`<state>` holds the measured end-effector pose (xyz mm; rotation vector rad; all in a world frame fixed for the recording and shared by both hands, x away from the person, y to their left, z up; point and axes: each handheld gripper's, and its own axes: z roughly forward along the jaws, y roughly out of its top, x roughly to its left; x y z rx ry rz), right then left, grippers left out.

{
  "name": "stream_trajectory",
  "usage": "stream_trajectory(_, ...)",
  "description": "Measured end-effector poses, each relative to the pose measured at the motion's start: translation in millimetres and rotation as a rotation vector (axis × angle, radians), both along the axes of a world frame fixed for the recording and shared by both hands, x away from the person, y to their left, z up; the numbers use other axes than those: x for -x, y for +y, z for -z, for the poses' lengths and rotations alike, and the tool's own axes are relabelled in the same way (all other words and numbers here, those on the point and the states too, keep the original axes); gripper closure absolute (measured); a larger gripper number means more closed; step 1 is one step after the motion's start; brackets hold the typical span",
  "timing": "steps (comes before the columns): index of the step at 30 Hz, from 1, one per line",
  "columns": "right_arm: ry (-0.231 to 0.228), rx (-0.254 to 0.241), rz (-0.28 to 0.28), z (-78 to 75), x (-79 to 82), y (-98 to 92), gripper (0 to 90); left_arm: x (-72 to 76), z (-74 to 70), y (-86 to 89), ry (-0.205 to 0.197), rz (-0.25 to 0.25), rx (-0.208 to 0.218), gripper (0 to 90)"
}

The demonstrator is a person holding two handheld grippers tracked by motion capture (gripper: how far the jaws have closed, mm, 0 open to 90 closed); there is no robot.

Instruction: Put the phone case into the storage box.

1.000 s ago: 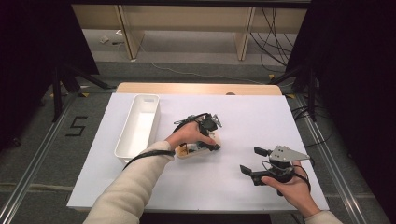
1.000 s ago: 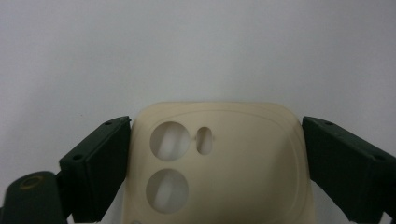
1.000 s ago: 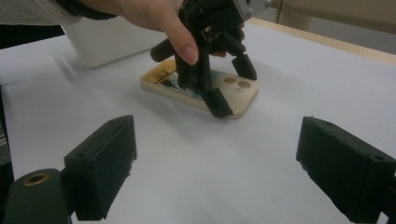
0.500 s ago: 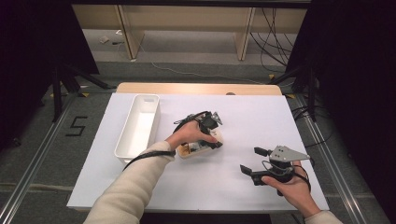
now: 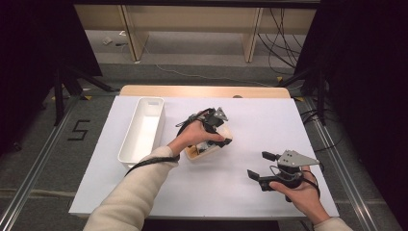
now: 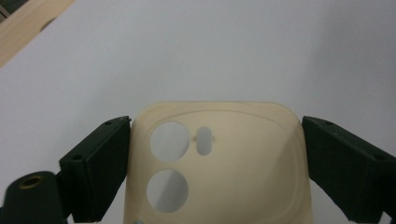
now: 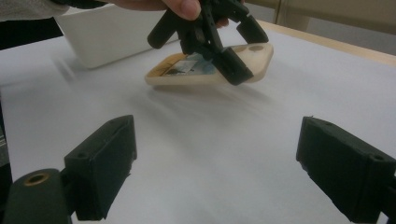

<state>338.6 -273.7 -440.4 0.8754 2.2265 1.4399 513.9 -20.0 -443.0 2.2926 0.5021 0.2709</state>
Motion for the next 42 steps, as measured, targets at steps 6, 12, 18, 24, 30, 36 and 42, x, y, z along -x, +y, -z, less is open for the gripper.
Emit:
stream_trajectory(6, 0.0, 0.0, 0.003, 0.0, -0.1, -0.3, 13.0, 3.8, -8.9, 6.3, -0.014, -0.008, 0.031, 10.7)
stream_trajectory(12, 0.0, 0.001, 0.004, -0.1, 0.0, -0.1, 13.0, 11.1, -19.5, 10.2, -0.041, -0.039, 0.065, 10.8)
stream_trajectory(18, 0.0, 0.0, 0.005, -0.1, -0.1, -0.1, 13.1, 14.5, -28.0, 17.8, -0.063, -0.087, 0.091, 10.8)
stream_trajectory(24, 0.001, 0.002, 0.006, 0.1, -0.5, -0.4, 13.1, 20.1, -32.8, 27.5, -0.091, -0.14, 0.126, 10.7)
stream_trajectory(30, 0.0, 0.002, 0.009, -0.1, -0.5, -0.3, 13.1, 25.7, -41.7, 37.0, -0.117, -0.2, 0.161, 10.8)
stream_trajectory(36, -0.001, 0.001, 0.012, 0.0, -0.9, -0.5, 13.0, 31.3, -49.2, 44.6, -0.138, -0.244, 0.188, 10.8)
stream_trajectory(42, 0.0, 0.002, 0.016, -0.1, -1.4, -1.3, 13.0, 36.5, -52.8, 53.6, -0.149, -0.283, 0.206, 10.8)
